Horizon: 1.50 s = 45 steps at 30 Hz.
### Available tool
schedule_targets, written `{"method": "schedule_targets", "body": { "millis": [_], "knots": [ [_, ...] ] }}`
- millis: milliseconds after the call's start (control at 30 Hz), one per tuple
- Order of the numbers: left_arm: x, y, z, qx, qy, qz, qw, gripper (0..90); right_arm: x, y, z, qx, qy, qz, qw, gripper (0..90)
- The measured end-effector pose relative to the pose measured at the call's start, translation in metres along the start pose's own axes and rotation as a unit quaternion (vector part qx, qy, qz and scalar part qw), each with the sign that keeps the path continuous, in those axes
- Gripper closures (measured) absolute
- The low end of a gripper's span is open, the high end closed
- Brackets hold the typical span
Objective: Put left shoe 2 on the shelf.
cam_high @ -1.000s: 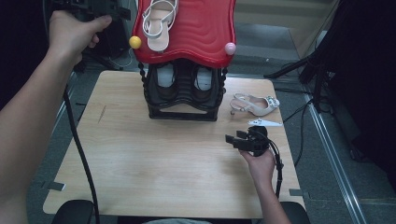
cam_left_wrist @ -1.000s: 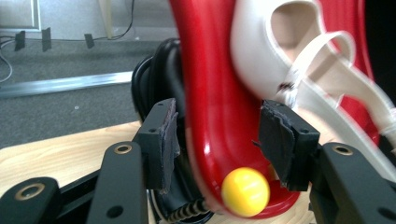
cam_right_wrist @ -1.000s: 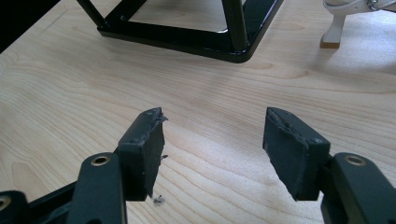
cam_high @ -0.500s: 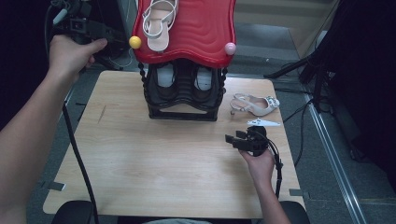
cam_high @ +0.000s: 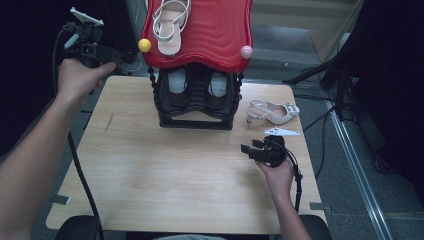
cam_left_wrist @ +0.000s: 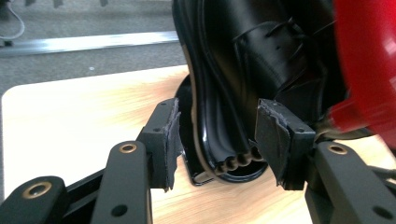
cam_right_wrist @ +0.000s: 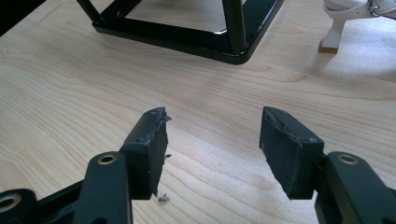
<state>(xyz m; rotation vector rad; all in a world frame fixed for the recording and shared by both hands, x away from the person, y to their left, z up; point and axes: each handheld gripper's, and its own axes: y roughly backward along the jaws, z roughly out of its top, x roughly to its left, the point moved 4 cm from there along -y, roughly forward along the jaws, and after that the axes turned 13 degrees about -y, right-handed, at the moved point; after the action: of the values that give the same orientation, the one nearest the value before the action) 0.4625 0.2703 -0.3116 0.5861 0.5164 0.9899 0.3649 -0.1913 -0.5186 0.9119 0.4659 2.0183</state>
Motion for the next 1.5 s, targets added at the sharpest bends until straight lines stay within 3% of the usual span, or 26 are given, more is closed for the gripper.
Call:
{"method": "schedule_targets", "body": {
  "millis": [333,667,767,867,1033,1500],
  "knots": [
    [0.002,-0.026,-0.027,0.010,0.014,-0.017,0.9997,51.3,-0.001,-0.001,0.000,-0.004,0.014,-0.004,0.9999,43.6],
    [0.003,-0.050,-0.060,0.012,0.045,-0.033,0.9984,51.4,-0.002,-0.002,0.003,-0.005,0.013,0.000,0.9999,43.6],
    [0.004,-0.053,-0.068,0.018,0.041,-0.031,0.9985,51.3,-0.001,-0.004,0.004,-0.003,0.012,0.003,0.9999,43.6],
    [0.002,-0.059,-0.081,0.012,0.052,-0.031,0.9981,51.1,0.000,-0.007,0.007,-0.001,0.014,0.007,0.9999,43.6],
    [-0.001,-0.062,-0.097,0.018,0.042,-0.029,0.9985,50.9,0.000,-0.008,0.009,-0.002,0.014,0.004,0.9999,45.1],
    [-0.009,-0.083,-0.144,0.036,0.039,-0.032,0.9981,50.3,-0.005,-0.012,0.013,0.006,0.003,0.003,1.0000,46.9]
  ]
}}
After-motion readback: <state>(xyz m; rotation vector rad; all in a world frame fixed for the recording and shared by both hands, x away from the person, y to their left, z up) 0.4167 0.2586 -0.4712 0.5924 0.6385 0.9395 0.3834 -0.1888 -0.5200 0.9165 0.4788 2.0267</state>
